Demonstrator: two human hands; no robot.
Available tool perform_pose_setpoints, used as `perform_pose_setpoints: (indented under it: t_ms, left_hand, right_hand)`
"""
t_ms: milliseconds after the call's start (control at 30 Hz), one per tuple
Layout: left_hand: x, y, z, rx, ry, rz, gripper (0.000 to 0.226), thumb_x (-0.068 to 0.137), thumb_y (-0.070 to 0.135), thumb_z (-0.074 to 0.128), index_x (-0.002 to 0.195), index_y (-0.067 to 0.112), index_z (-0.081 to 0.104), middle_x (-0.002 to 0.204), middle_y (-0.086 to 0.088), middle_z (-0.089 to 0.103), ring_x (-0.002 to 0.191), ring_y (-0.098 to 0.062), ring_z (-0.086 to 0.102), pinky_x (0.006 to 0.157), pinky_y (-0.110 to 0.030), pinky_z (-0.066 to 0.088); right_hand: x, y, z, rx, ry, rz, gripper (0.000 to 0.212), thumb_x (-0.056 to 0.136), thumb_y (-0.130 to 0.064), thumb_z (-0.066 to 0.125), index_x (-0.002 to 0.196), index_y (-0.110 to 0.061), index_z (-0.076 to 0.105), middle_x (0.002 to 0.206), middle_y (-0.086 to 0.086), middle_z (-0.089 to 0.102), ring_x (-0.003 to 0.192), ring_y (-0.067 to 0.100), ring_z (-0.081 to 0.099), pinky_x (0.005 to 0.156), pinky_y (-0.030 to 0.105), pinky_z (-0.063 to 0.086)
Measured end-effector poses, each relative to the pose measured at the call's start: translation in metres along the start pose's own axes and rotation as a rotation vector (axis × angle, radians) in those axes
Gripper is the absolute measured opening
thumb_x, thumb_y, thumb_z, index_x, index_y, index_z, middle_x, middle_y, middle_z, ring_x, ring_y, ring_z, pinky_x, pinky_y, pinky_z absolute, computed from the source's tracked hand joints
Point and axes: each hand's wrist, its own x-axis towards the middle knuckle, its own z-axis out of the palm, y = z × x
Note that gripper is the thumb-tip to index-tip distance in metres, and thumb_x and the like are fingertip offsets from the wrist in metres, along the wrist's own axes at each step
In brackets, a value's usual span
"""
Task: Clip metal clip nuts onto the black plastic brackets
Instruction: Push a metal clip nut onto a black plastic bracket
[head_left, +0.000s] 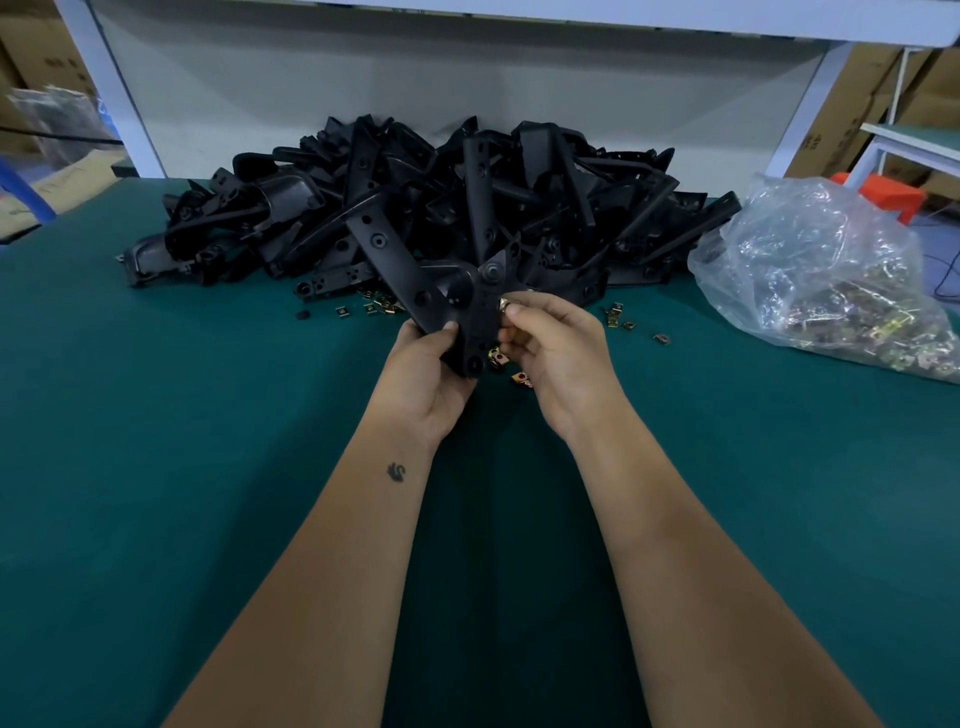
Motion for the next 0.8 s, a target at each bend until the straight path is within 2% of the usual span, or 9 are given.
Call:
perform_pose_setpoints:
  t_ms: [133,367,567,633,700,800]
  left_hand:
    - [0.001,0.001,-0.002,0.013,-0.024,0.016,0.026,0.103,-0.001,0.037,0.099,0.016,0.056,0.086,0.000,0.076,0.072,-0.012,0.071,0.057,-0.025,0.054]
    - [0.000,-0.001,-0.002,0.051,-0.053,0.049,0.030,0.101,-0.005,0.037,0.103,0.017,0.056,0.103,-0.005,0.072,0.092,-0.018,0.069,0.070,-0.030,0.058]
    - [-0.001,-0.001,-0.001,0.022,-0.051,0.085,0.025,0.101,-0.001,0.043,0.110,0.018,0.055,0.106,-0.005,0.071,0.094,-0.019,0.068,0.084,-0.031,0.058]
    - [-0.001,-0.001,0.000,-0.019,-0.049,0.098,0.019,0.099,0.008,0.055,0.114,0.020,0.054,0.109,-0.004,0.072,0.098,-0.018,0.070,0.089,-0.034,0.057]
    - [-0.003,0.000,0.000,-0.022,-0.053,0.104,0.028,0.094,0.016,0.066,0.118,0.021,0.053,0.110,-0.002,0.073,0.098,-0.015,0.072,0.086,-0.031,0.058]
    - [-0.004,-0.002,0.000,0.097,-0.085,0.136,0.033,0.090,0.014,0.070,0.118,0.021,0.055,0.112,-0.002,0.074,0.103,-0.016,0.071,0.089,-0.033,0.058]
  right_hand:
    - [0.000,0.002,0.002,-0.085,-0.016,0.001,0.017,0.093,0.001,0.058,0.086,-0.009,0.069,0.076,0.005,0.067,0.065,0.012,0.061,0.065,0.025,0.051]
    - [-0.001,0.000,0.004,0.036,0.001,0.033,0.019,0.093,0.002,0.055,0.082,-0.009,0.066,0.066,0.000,0.063,0.059,0.011,0.057,0.060,0.022,0.048]
    - [-0.003,0.002,0.008,-0.001,-0.032,0.038,0.011,0.094,-0.002,0.059,0.089,-0.009,0.067,0.076,0.003,0.066,0.065,0.010,0.058,0.063,0.021,0.051]
    - [-0.004,0.002,0.010,-0.012,-0.037,0.036,0.012,0.094,-0.003,0.060,0.088,-0.010,0.068,0.077,0.002,0.066,0.066,0.011,0.058,0.065,0.023,0.051]
    - [-0.006,0.004,0.012,-0.022,-0.054,0.026,0.012,0.094,-0.005,0.060,0.087,-0.010,0.068,0.080,0.003,0.067,0.072,0.014,0.059,0.072,0.027,0.052]
    - [-0.009,0.006,0.015,-0.041,-0.059,-0.010,0.007,0.092,-0.006,0.063,0.088,-0.007,0.068,0.095,0.016,0.067,0.092,0.026,0.061,0.091,0.041,0.051]
